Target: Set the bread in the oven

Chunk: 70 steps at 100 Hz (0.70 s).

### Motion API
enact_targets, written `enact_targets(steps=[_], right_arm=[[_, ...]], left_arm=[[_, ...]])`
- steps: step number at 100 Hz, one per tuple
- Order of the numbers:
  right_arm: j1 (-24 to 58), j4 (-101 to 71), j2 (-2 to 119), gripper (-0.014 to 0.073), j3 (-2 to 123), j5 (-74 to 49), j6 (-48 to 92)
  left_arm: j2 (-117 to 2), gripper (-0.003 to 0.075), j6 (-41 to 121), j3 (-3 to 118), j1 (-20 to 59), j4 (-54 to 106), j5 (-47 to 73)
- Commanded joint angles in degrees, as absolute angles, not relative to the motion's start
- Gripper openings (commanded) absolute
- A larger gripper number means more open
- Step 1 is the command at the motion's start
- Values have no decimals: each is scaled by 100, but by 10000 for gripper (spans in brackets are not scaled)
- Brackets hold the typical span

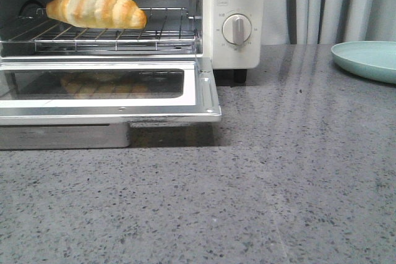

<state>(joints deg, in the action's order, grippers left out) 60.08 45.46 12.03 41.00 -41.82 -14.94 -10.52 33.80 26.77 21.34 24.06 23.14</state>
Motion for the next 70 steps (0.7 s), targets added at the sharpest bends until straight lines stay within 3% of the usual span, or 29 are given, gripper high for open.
enact_targets(steps=[1,24,46,70], right_arm=[[6011,4791,1294,-69,4217,-3782,-1504],[6011,4791,1294,-69,4217,-3782,-1504],[6011,4791,1294,-69,4217,-3793,-1504],[6011,4791,1294,-69,4217,-3793,-1504]], left_arm=[[-1112,-21,3325,2790,2151,2543,1899],[-892,-21,3325,2375,2050,2421,1647],[-232,-21,2877,1068,1207,1322,843],[182,-21,1821,419,885,944,1366]])
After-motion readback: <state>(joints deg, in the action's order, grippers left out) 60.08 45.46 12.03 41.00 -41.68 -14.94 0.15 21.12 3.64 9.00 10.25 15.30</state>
